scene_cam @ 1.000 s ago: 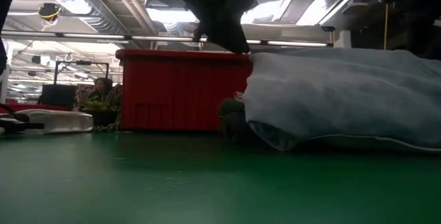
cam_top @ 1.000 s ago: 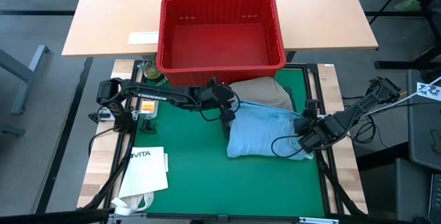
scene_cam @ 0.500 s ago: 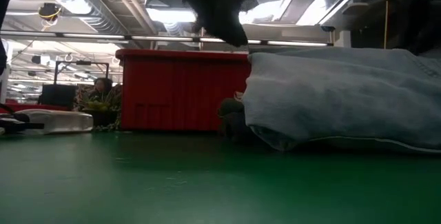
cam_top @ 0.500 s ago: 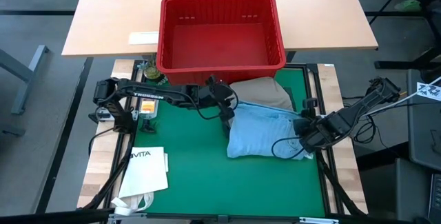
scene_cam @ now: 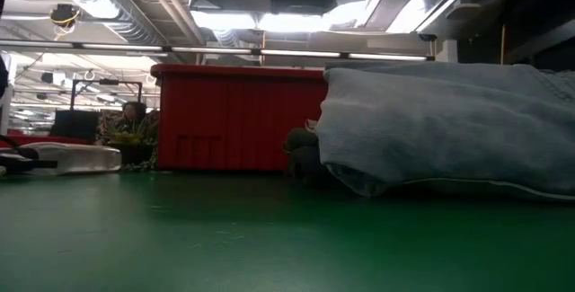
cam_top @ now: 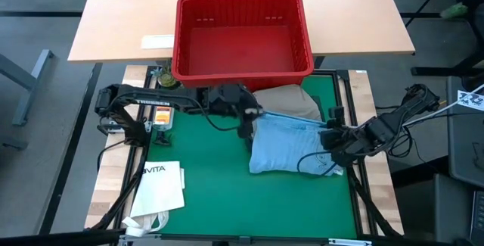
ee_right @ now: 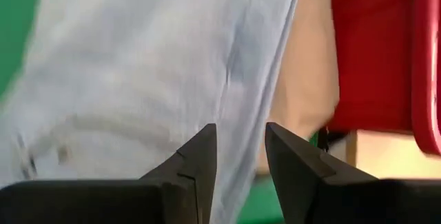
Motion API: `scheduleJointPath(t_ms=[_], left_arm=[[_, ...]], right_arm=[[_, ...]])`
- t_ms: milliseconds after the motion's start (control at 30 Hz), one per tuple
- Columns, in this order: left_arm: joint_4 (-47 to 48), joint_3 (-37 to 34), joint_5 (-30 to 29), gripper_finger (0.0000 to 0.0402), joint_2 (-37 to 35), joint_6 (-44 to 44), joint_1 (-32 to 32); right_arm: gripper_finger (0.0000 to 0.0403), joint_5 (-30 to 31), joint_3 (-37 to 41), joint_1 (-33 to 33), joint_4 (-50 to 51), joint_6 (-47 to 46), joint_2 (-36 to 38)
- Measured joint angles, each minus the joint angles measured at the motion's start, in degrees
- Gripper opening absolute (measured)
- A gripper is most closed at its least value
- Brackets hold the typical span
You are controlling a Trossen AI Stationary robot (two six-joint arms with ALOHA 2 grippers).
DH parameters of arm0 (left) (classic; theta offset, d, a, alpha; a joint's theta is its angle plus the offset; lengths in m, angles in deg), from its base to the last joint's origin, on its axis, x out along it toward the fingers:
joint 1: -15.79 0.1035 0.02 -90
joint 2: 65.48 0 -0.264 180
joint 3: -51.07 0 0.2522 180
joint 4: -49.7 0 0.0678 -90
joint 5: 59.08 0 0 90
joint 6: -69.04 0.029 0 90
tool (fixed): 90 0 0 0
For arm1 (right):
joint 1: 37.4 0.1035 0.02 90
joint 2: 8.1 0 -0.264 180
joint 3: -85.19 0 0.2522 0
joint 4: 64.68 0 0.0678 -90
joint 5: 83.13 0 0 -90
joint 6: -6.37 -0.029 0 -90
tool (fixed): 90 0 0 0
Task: Fold Laundry from Bin
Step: Fold the light blue pants
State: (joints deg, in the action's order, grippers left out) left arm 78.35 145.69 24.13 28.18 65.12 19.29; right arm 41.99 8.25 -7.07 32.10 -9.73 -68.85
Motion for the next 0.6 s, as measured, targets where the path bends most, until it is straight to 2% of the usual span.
scheduleJointPath(t_ms=[100, 233, 433, 600], left_arm=[[-3.1, 0.0, 5.1, 0.0124, 2.2, 0.0, -0.9], [-9.9, 0.0, 5.8, 0.0124, 6.6, 1.7, -2.3], [-19.1, -0.1, -1.1, 0.0124, 13.2, 6.1, -2.3], [-18.8, -0.1, -8.4, 0.0124, 18.0, 6.2, -0.3]], right_arm=[[0.0124, 1.1, 1.1, 0.0, -6.8, 0.6, -0.2], [0.0124, 3.2, 3.7, 0.0, -13.9, 4.6, -0.9], [0.0124, 9.6, 8.7, -0.1, -17.4, 5.9, -2.1], [0.0124, 14.4, 12.8, -1.5, -17.5, 5.0, -2.9]])
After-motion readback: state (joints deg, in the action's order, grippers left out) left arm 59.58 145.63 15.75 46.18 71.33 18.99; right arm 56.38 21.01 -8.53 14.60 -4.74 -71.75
